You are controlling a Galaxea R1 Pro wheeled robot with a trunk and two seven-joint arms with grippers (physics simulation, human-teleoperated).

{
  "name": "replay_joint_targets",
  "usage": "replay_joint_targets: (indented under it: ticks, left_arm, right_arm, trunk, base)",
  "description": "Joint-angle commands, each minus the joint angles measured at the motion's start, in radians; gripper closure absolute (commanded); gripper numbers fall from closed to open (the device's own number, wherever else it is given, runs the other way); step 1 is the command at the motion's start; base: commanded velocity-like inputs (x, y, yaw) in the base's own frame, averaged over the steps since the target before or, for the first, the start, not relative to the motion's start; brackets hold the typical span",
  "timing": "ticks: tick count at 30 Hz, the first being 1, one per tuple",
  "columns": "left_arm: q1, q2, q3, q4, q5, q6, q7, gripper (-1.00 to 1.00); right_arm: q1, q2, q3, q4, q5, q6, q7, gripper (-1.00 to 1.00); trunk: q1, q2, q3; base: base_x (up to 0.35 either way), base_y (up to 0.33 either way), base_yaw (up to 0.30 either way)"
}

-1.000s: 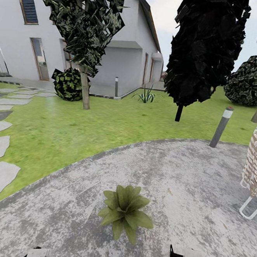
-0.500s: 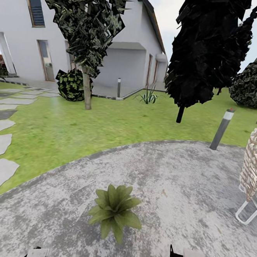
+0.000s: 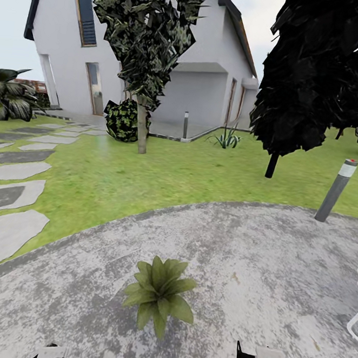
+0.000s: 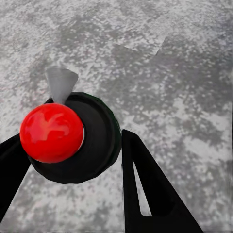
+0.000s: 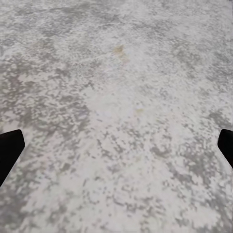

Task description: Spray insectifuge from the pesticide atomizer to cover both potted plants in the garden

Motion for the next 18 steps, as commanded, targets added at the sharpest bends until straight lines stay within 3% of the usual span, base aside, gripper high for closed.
replay_joint_targets:
  ticks: [1, 18]
  left_arm:
    - [-0.001, 0.000, 0.003, 0.001, 0.005, -0.003, -0.003, 1.00]
    - [-0.001, 0.000, 0.003, 0.001, 0.005, -0.005, -0.001, 1.00]
  right_arm:
    - [0.000, 0.000, -0.001, 0.000, 0.001, -0.002, -0.002, -1.00]
    - [0.000, 0.000, -0.001, 0.000, 0.001, -0.002, -0.002, -1.00]
  trunk:
    - [0.000, 0.000, -0.001]
    - [0.000, 0.000, 0.003]
  base:
    - [0.000, -0.275, 0.272]
    - [0.000, -0.275, 0.272]
